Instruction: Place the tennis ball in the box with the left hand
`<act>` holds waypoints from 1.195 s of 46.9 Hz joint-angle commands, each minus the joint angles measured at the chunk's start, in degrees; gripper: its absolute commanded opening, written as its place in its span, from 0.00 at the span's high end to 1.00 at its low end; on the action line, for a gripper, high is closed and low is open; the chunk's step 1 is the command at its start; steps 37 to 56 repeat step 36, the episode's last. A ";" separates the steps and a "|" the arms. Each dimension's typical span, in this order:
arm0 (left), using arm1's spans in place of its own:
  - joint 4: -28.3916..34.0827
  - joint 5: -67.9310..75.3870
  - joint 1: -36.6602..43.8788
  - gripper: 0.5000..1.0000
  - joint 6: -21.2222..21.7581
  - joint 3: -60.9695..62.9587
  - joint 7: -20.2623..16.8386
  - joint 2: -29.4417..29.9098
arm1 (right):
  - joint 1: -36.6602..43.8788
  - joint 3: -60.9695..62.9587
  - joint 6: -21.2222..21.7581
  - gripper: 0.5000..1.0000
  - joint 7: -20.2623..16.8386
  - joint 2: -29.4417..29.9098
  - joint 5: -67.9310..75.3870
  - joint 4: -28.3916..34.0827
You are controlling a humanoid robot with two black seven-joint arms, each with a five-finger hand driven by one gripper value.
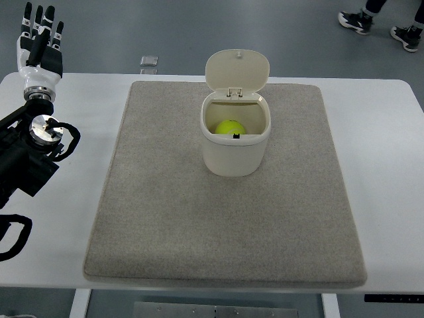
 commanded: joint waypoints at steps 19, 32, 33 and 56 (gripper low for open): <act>-0.40 0.43 2.42 0.02 -0.07 0.60 0.00 0.26 | -0.01 0.00 0.00 0.20 0.00 0.00 0.00 0.00; -0.40 0.43 3.56 0.02 -0.07 0.34 0.00 0.26 | 0.26 0.00 -0.09 0.20 0.00 0.00 -0.35 0.00; -0.40 0.43 3.65 0.02 -0.07 0.34 0.00 0.34 | 0.26 0.00 -0.09 0.20 0.00 0.00 -0.44 0.00; -0.40 0.43 3.65 0.02 -0.07 0.43 0.00 0.35 | 0.70 -0.09 0.00 0.20 0.00 0.00 -0.52 -0.09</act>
